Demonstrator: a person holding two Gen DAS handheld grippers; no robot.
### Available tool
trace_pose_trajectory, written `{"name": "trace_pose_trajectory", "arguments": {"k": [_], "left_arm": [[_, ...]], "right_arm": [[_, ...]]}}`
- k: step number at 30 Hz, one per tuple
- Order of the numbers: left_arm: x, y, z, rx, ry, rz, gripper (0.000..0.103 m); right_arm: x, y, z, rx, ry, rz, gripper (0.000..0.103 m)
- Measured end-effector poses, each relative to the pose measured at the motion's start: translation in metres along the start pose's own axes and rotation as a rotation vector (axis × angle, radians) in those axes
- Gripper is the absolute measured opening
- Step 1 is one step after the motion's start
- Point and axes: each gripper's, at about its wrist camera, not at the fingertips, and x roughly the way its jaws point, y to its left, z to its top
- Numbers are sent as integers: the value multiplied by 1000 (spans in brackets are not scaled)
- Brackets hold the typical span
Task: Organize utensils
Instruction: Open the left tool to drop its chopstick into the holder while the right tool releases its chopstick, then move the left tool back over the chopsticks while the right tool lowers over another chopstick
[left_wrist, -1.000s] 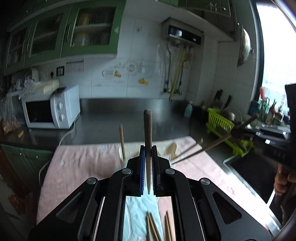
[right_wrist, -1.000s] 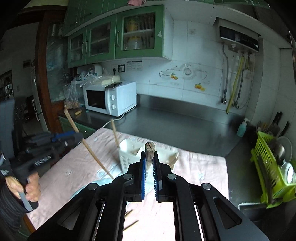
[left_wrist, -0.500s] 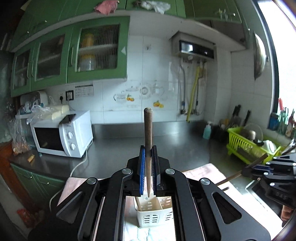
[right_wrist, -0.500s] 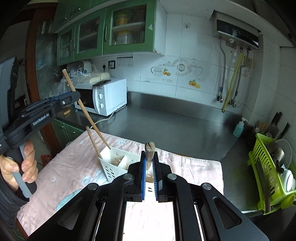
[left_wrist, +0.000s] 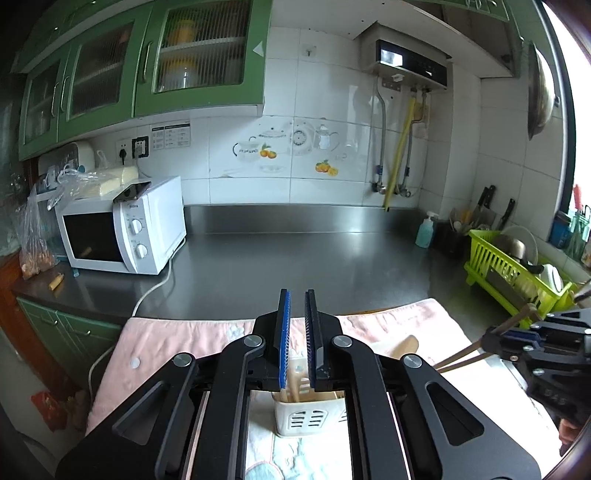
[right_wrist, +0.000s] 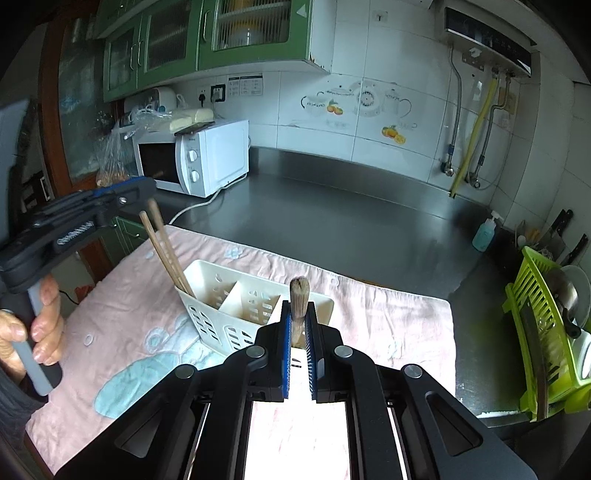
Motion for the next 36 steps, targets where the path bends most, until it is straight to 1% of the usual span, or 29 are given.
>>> {"name": "trace_pose_trajectory", "arguments": {"k": [4,5,6,7,11,14,16,18,23,25,26,27,30,32,36], "left_arm": [[-10,1,-3,1,2,-1,11],[-13,1,-4,2,0,1,13],[-18,2,-5,4,-3,-1,13],[-23,3,-6,5,-4,-1,13],[-45,4,-10,7,-6,5,13],[-66,5,-18,16,-4,15,13],[-83,6,-27,17,1,27,21],[-100,9,-37,14,-2,33,35],[-140,14,-70,25,5,56,37],[-153,17,-82,24,7,60,39],[-160,18,-89,24,5,67,48],[-165,19,-95,24,2,76,53],[-181,20,-115,36,-5,93,54],[-189,22,-127,39,-6,107,60],[-201,21,-148,65,-3,119,61]], "right_arm": [[2,-1,0,11,-1,-5,9],[1,-1,0,15,-6,-8,12],[-1,-1,0,19,-12,-11,19],[-4,-2,-1,24,-17,-13,20],[-24,0,-5,24,-48,-21,20],[-45,6,-14,22,-73,-19,24],[-58,12,-24,21,-85,-16,25],[-70,20,-38,18,-92,-10,25],[-89,42,-87,45,-76,51,25],[-92,52,-107,57,-65,67,25],[-92,58,-120,67,-51,82,25],[-92,64,-130,77,-38,99,25],[-86,82,-165,95,8,119,25],[-80,93,-186,111,47,134,25],[-67,109,-223,163,118,158,25]]}}
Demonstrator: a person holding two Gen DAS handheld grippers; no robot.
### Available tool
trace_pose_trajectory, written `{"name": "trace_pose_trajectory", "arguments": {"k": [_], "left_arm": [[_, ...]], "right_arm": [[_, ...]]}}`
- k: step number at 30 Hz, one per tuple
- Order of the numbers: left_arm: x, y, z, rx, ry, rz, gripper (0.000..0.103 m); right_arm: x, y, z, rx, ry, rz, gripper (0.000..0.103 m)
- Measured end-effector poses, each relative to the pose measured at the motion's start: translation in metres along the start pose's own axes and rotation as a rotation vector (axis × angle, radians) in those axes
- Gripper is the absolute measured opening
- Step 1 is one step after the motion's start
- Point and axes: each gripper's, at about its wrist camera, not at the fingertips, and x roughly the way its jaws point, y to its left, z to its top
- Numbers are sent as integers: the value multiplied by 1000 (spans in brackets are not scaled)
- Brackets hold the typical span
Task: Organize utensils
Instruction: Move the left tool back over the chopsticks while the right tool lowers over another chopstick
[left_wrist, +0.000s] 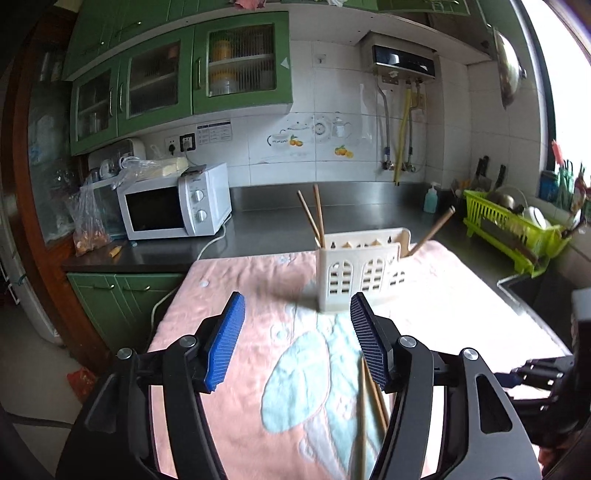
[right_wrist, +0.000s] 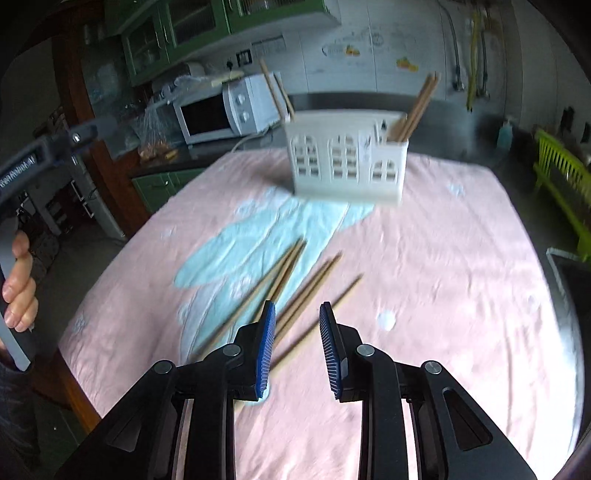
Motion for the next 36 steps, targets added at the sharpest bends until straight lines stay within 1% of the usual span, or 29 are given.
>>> {"name": "trace_pose_trajectory", "arguments": {"k": [4,8,10,14,17,21,27,29,30,31,32,34,36], "left_arm": [[-6,0,-18,8,20,-7,63],[-9,3,-31,6,33,0,63],[-10,8,-37,-13,44,2,65],[-10,18,-48,-49,61,-2,66],[-8,20,-52,-55,69,8,66],[-7,22,-62,-51,86,3,66],[-4,25,-70,-64,102,-2,66],[-3,26,-72,-68,107,-5,66],[-3,26,-73,-67,108,-5,66],[-4,27,-75,-65,108,-2,66],[-3,28,-75,-65,111,1,66],[-2,30,-76,-74,113,3,66],[-1,30,-76,-85,115,1,66]], "right_arm": [[20,-1,-28,74,70,15,23],[33,-4,-39,138,109,22,20],[41,-6,-41,168,124,35,18],[54,-1,-42,183,154,26,17],[65,0,-43,214,179,35,16],[71,2,-43,232,187,25,16],[78,10,-39,194,201,-19,17],[74,8,-35,201,176,-44,17],[71,7,-33,191,165,-65,18],[69,5,-31,195,163,-61,19],[68,3,-29,203,166,-43,23],[66,6,-29,197,157,-35,49],[66,14,-28,159,155,-38,52]]}}
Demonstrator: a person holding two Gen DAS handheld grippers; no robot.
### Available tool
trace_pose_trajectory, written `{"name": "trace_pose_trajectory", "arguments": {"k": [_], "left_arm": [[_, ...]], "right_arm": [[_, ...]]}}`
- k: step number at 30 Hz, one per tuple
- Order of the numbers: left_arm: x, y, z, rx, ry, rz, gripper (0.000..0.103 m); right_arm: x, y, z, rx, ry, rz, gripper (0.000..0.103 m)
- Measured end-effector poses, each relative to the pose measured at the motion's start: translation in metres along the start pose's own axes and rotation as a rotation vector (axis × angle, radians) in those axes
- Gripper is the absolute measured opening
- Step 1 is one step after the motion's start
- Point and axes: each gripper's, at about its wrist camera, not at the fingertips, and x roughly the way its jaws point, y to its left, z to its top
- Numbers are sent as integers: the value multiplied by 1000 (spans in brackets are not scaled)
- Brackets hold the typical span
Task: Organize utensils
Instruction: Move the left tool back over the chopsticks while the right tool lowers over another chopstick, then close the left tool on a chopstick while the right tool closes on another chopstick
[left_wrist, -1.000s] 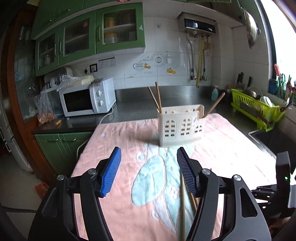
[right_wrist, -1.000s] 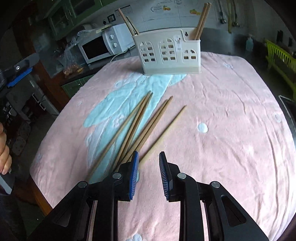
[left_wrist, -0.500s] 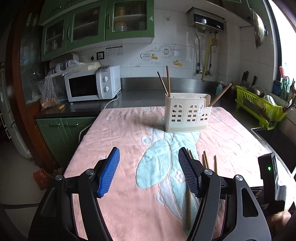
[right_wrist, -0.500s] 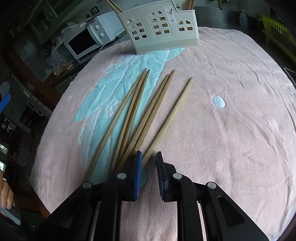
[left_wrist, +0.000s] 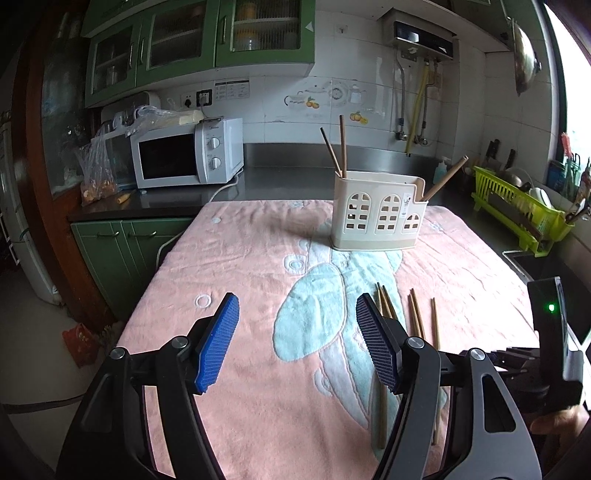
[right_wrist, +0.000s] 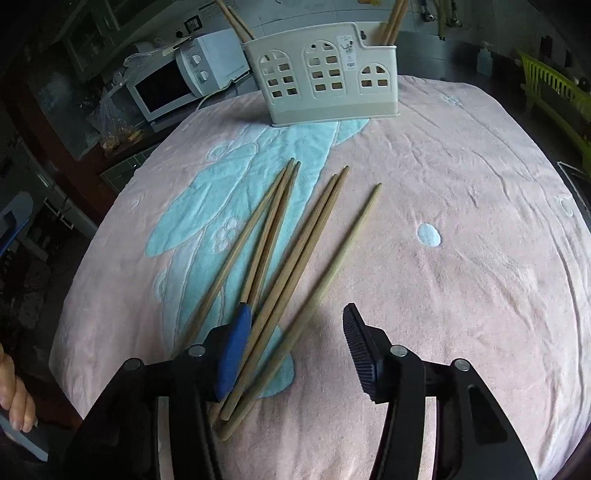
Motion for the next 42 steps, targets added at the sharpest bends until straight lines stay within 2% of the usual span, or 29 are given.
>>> {"name": "trace_pose_trajectory", "arguments": {"k": [6,7,16,21,23,27,28,33,37,39,42], "left_arm": [[1,0,-1,2,5,-3,66],[1,0,-1,0,5,-1,66],[8,0,-6,-16,33,-9,66],[11,-5,-10,8,50,-42,66],[14,-8,-13,13,68,-57,66],[23,-16,-23,39,110,-90,65],[25,-19,-27,47,121,-99,63],[36,-33,-49,94,185,-140,51],[48,-39,-63,103,245,-168,48],[54,-42,-69,104,272,-187,41],[62,-44,-76,99,308,-217,40]], "right_arm": [[16,20,-16,-98,50,-32,53],[14,20,-19,-113,36,-41,53],[7,7,-23,-132,45,-71,53],[1,-3,-22,-130,42,-123,52],[-1,-13,-21,-109,39,-144,48],[-4,-25,-22,-47,31,-108,33],[-5,-25,-22,-42,28,-103,28],[-5,-21,-24,-33,20,-79,17],[-4,-18,-26,-35,27,-70,15],[-4,-17,-27,-38,22,-72,13],[-4,-16,-28,-48,18,-79,13]]}}
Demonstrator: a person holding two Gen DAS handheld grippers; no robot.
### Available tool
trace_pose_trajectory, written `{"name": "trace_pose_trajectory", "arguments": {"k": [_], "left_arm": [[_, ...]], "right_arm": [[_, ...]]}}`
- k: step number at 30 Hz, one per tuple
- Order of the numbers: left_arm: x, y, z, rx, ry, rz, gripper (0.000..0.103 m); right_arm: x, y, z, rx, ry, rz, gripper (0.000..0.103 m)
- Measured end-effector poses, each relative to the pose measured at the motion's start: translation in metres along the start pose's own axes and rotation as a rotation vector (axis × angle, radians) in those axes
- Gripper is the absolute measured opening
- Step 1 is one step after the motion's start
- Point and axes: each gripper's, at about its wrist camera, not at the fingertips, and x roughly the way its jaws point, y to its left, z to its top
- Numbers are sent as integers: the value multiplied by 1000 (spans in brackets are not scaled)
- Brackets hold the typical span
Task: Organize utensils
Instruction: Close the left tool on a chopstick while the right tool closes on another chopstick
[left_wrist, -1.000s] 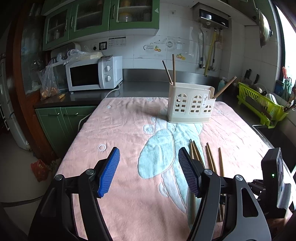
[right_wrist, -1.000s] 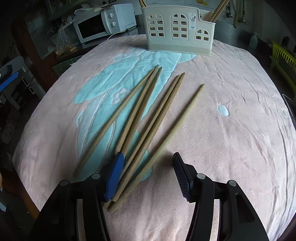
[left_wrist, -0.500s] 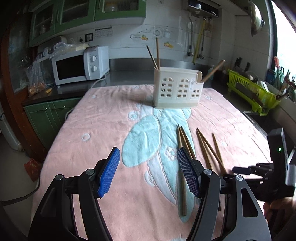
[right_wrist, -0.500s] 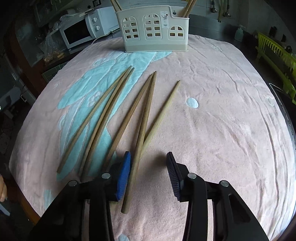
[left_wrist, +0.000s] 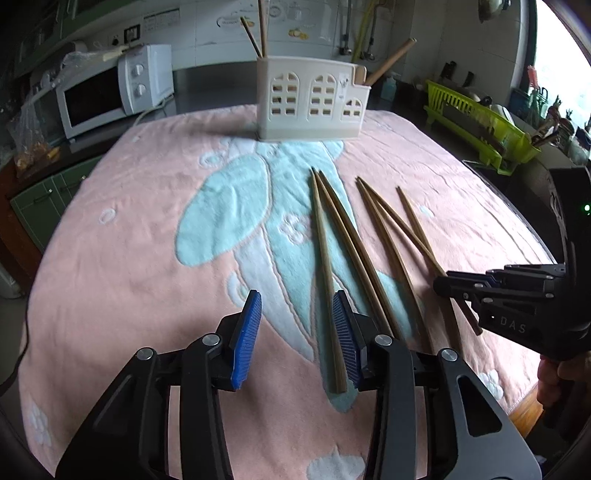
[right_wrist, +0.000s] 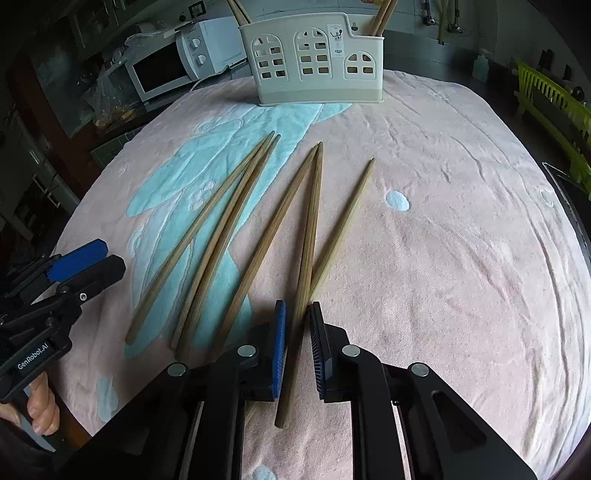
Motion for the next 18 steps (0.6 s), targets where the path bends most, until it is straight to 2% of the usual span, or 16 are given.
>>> {"name": "trace_pose_trajectory", "arguments": {"k": [10,14,18], "left_arm": [[23,-5,-13,-9,58,-35,38],[24,-8,-12,-10,60,-61,25],[27,-11,-13,-7,61,-71,24]], "right_arm": [[-7,-5,-10,16,-27,26,17],[-11,-3,-12,-9,-36,7,17],[-12,-4,-14,-10,-43,14,9]]}}
